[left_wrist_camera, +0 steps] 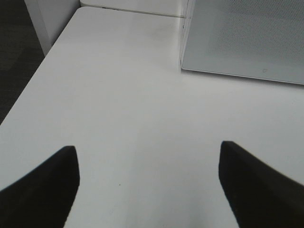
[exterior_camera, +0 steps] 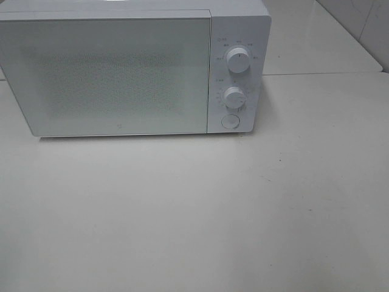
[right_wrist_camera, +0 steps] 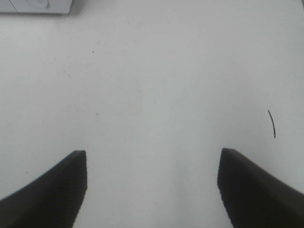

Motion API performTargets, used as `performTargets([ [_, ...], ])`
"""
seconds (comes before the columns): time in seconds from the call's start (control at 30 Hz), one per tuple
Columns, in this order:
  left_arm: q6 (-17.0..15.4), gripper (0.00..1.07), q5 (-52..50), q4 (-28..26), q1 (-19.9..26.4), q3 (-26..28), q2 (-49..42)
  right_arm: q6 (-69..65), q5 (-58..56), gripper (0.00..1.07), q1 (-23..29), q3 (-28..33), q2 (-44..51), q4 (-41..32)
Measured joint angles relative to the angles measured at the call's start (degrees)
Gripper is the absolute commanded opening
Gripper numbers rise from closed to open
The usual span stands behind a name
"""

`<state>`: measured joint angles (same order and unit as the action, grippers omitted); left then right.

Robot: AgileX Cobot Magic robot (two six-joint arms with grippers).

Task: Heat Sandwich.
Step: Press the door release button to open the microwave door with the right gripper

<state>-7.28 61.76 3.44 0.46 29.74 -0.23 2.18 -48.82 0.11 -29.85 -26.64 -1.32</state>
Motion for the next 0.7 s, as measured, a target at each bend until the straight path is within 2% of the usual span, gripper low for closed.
performTargets([
  [0.27, 0.0, 0.76, 0.0, 0.0, 0.0, 0.0, 0.0, 0.0, 0.0, 0.74, 0.0, 0.0, 13.1, -0.1],
  [0.7, 0.0, 0.76, 0.0, 0.0, 0.0, 0.0, 0.0, 0.0, -0.2, 0.74, 0.0, 0.0, 26.4, -0.1],
])
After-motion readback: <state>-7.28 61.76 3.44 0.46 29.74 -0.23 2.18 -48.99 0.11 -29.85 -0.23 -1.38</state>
